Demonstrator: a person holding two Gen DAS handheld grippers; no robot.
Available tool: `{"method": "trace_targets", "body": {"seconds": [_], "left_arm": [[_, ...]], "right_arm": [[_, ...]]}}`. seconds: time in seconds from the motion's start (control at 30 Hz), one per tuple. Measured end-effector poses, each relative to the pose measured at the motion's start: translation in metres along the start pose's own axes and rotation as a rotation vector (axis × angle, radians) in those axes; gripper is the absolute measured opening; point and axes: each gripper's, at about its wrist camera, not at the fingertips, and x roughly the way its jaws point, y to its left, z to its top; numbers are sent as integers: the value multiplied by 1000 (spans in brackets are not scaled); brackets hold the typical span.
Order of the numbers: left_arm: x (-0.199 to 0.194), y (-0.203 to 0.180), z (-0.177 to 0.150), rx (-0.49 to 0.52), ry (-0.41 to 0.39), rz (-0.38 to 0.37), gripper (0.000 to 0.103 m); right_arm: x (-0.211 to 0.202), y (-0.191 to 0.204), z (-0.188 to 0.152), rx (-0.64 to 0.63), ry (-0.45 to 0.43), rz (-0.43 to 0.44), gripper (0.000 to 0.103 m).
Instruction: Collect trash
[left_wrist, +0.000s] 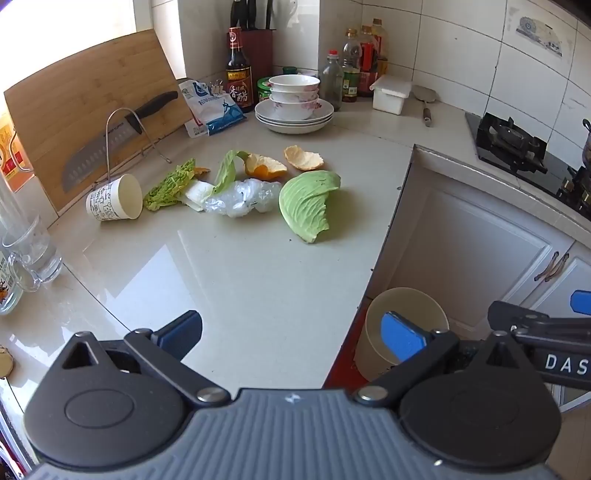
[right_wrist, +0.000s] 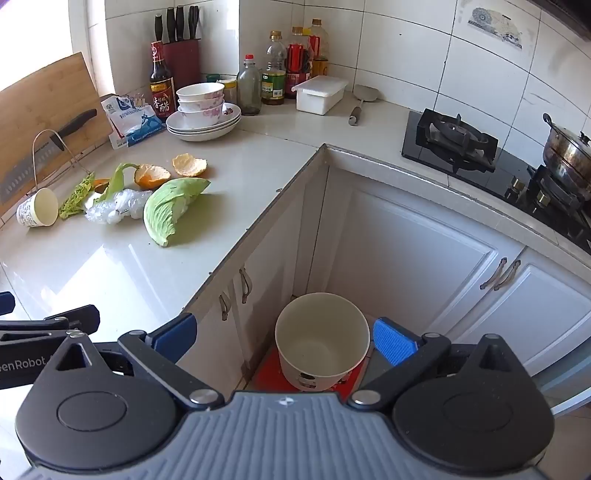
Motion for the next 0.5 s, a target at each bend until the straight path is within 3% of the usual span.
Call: {"method": "trace_targets", "body": {"seconds": [0.5], "left_arm": [[-1, 1, 1, 19, -15, 18, 102]], "right_arm": [[2, -1, 2, 1, -5, 1, 103]]}}
